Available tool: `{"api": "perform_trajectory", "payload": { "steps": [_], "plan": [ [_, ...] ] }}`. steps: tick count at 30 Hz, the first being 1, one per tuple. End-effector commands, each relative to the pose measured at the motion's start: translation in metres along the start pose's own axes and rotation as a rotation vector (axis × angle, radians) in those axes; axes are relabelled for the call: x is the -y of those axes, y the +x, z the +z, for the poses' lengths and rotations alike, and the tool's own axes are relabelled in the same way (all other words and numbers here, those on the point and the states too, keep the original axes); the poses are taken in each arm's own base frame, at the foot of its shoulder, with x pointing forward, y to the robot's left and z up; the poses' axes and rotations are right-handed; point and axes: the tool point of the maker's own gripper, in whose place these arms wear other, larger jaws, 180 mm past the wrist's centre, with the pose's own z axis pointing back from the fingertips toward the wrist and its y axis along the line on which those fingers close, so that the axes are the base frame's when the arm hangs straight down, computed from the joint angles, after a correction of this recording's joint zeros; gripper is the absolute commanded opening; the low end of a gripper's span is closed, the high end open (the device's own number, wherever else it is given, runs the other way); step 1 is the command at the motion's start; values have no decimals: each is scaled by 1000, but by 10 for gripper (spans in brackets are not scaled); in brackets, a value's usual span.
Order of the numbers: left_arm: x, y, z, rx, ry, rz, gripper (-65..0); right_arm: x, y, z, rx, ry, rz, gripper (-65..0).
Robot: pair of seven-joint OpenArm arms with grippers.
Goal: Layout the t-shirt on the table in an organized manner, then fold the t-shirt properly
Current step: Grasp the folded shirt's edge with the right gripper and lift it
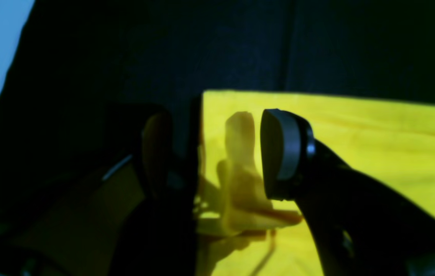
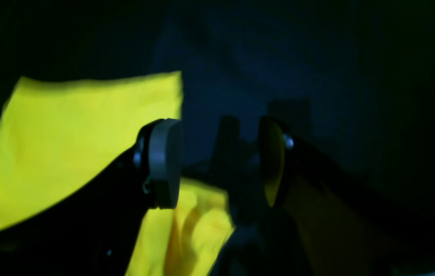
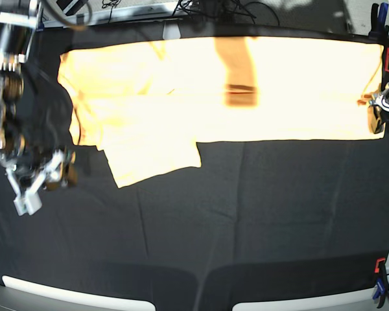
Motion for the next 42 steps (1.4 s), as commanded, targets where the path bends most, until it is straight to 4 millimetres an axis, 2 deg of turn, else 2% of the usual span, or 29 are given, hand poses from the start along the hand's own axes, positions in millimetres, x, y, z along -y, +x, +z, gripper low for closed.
{"api": "perform_trajectory", "payload": {
  "steps": [1, 7, 13, 20, 25, 27, 30, 31, 34, 37, 42],
  "plan": [
    [0, 20, 2, 66, -2, -13, -310, 2, 17, -1, 19, 8, 11, -342],
    [17, 13, -2, 83, -14, 18, -310, -16, 14, -49, -150, 77, 44, -342],
    [22, 9, -4, 94, -6, 6, -310, -24, 13, -76, -270, 58, 108, -342],
    [22, 20, -3, 149, -6, 4, -310, -50, -5, -105, -363, 86, 83, -352],
    [22, 20, -3, 150, -6, 4, -310, -66, -13, -113, -410, 68, 146, -419],
    [22, 20, -3, 150, -6, 4, -310, -70, -14, -115, -415, 65, 160, -484],
    [22, 20, -3, 150, -6, 4, -310, -69, -14, -115, -419, 56, 173, -631],
    [22, 20, -3, 150, -6, 4, -310, -68, -14, -115, -419, 55, 174, -650],
    [22, 20, -3, 150, -6, 4, -310, -69, -14, -114, -419, 69, 195, -650],
    [22, 20, -3, 150, -6, 4, -310, -78, -12, -112, -410, 131, 272, -650],
    [22, 20, -3, 150, -6, 4, -310, -83, 5, -107, -372, 127, 313, -650]
  ]
}}
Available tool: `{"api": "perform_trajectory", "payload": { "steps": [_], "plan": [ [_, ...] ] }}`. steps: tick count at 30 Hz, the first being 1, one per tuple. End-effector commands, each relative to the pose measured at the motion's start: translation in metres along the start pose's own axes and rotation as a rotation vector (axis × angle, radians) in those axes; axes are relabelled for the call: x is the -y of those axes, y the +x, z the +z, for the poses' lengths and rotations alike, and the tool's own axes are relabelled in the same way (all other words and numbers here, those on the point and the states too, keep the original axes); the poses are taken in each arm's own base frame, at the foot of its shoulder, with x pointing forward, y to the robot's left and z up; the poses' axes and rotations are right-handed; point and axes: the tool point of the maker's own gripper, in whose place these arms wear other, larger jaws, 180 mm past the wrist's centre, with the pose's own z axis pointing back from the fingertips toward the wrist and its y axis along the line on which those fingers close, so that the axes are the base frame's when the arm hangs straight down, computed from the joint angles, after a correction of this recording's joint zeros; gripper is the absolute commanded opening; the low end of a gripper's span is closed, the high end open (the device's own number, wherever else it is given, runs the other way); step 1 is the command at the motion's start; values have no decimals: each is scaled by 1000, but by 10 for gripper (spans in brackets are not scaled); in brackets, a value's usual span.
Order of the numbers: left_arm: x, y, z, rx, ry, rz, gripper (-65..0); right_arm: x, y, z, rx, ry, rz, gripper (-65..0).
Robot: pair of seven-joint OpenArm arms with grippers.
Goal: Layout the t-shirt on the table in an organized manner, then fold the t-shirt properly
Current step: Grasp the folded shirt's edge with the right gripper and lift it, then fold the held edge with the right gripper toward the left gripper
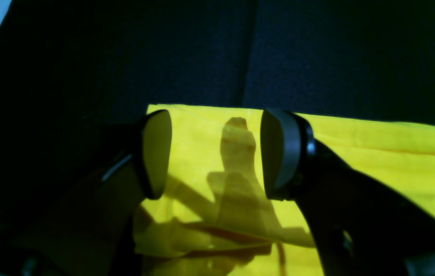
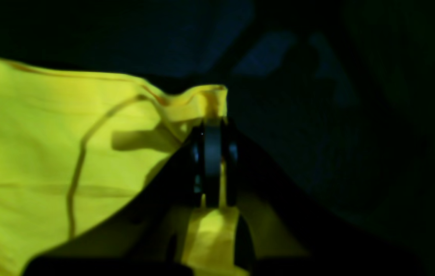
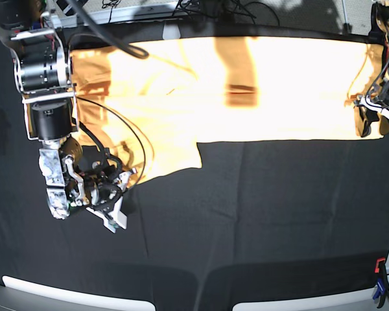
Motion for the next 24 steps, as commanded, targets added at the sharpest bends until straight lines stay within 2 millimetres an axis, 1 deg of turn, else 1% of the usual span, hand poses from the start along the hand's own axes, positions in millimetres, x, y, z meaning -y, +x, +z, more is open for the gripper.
{"api": "perform_trajectory", "payload": {
  "steps": [1, 5, 7, 10, 14, 18, 21, 24],
  "plan": [
    [-3, 21, 1, 61, 0, -18, -310, 8, 28, 20, 72, -25, 28, -650],
    [-3, 29, 2, 106, -1, -17, -310, -7, 34, 35, 110, -51, 105, -650],
    [-3, 33, 2, 126, -1, -17, -310, -20, 35, 44, 137, -61, 151, -650],
    [-3, 36, 3, 144, -1, -17, -310, -42, 28, 53, 166, -54, 204, -650],
    [-3, 41, 3, 168, -2, -17, -310, -73, 1, 51, 178, -25, 246, -650],
    [-3, 40, 3, 167, -1, -17, -310, -107, -29, 54, 187, 12, 282, -650],
    [-3, 41, 3, 167, -1, -17, -310, -133, -50, 62, 200, 40, 307, -650],
    [-3, 40, 3, 167, -1, -17, -310, -157, -65, 74, 229, 67, 323, -650]
  ]
}}
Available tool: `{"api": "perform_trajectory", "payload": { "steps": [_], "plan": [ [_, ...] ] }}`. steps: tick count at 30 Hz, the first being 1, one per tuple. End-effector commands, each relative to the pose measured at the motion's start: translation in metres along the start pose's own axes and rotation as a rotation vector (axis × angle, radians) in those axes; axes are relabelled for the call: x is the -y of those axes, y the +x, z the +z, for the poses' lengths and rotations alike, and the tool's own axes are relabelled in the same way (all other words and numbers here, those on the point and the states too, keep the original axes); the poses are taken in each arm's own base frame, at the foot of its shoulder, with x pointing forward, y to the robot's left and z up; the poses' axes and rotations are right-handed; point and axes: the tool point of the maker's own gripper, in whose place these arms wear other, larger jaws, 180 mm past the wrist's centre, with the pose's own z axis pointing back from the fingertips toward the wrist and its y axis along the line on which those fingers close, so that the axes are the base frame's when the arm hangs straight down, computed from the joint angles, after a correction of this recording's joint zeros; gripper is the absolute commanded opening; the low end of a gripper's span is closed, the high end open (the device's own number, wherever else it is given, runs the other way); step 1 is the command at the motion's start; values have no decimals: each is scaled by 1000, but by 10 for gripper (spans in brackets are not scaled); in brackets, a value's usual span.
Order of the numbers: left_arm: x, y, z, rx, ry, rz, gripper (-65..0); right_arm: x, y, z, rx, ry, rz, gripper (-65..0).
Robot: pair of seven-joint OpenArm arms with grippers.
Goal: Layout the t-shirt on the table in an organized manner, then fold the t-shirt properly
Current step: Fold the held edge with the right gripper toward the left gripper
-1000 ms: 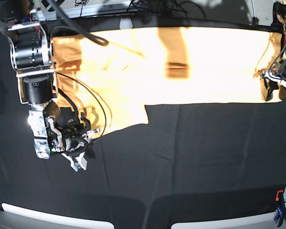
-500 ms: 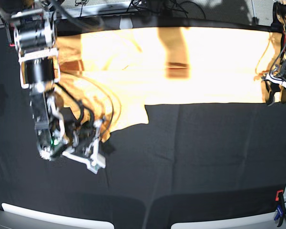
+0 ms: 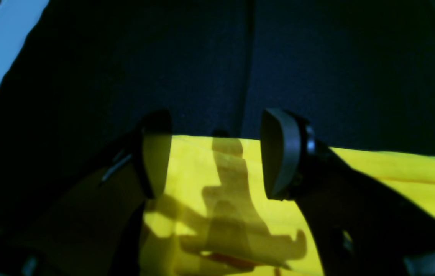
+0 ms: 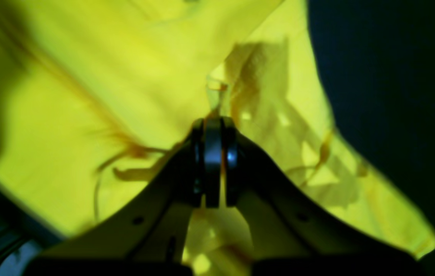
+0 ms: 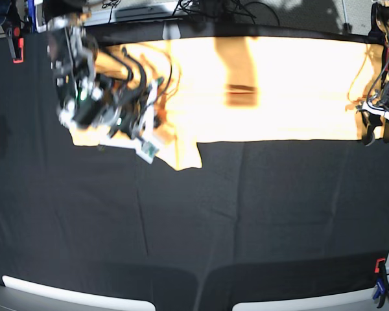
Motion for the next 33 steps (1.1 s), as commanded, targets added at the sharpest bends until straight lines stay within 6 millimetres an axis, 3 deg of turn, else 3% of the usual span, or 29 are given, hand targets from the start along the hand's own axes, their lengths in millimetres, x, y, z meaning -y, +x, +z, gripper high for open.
{"api": "perform_trajectory", "payload": {
  "steps": [1, 6, 14, 23, 30, 33],
  "plan": [
    [-3, 21, 0, 62, -3, -15, -310, -4, 9, 9, 49, -7, 16, -650],
    [-3, 21, 0, 62, -3, -15, -310, -44, -7, 24, 53, 47, 19, -650],
    [-3, 22, 0, 62, -3, -15, -310, -92, -23, 41, 69, 157, -18, -650],
    [-3, 22, 0, 62, -3, -15, -310, -116, -38, 43, 54, 221, -58, -650],
    [-3, 22, 0, 63, -3, -15, -310, -140, -30, 51, 111, 352, -32, -650],
    [-3, 21, 0, 61, -3, -15, -310, -148, -24, 54, 142, 396, -37, -524]
  ]
}}
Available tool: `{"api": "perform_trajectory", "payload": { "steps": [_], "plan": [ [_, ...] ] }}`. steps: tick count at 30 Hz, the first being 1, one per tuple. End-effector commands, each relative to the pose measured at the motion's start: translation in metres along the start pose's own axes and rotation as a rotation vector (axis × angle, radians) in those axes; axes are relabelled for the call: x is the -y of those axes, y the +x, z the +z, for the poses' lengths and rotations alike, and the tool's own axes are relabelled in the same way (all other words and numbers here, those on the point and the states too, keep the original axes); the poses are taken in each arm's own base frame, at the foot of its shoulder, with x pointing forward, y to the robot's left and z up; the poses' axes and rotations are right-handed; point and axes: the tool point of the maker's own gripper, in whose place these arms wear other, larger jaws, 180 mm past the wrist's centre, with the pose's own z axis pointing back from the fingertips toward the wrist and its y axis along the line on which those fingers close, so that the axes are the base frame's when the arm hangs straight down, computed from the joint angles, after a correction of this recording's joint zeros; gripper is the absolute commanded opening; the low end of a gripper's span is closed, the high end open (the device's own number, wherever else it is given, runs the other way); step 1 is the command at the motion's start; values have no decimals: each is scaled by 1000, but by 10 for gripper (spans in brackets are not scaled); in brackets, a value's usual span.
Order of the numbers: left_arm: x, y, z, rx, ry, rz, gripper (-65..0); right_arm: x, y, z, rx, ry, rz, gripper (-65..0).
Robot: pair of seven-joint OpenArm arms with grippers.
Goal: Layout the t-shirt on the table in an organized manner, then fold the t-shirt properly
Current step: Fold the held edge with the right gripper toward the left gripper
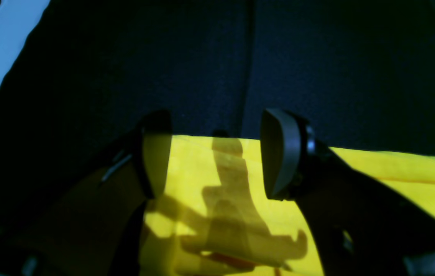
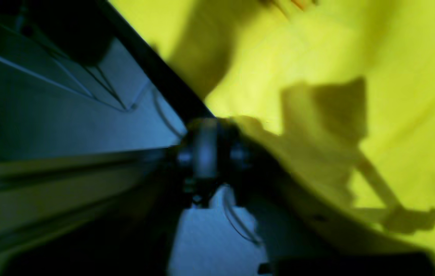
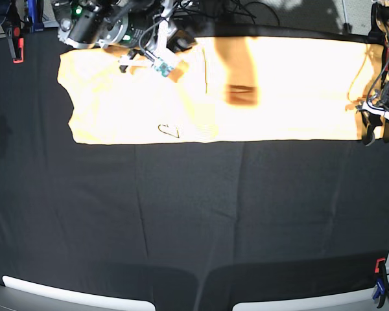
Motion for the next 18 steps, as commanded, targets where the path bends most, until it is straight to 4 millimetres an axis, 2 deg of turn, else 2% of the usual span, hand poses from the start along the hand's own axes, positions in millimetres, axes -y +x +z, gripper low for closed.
{"api": "perform_trajectory", "payload": {
  "steps": [1, 4, 9, 12, 18],
  "plan": [
    [-4, 20, 0, 55, -2, -16, -310, -4, 8, 4, 32, 14, 23, -480],
    [-4, 15, 0, 27, -2, -16, -310, 0, 10, 4, 35, 5, 31, -411],
    [-7, 3, 1, -50, 6, -30, -310, 15, 23, 6, 42, -34, 73, -411],
    [-22, -2, 5, -87, 58, -33, -310, 28, 31, 9, 31, -68, 108, -411],
    [-61, -13, 24, -167, 174, 8, -310, 64, 46, 24, 61, -184, 127, -411]
  ]
}}
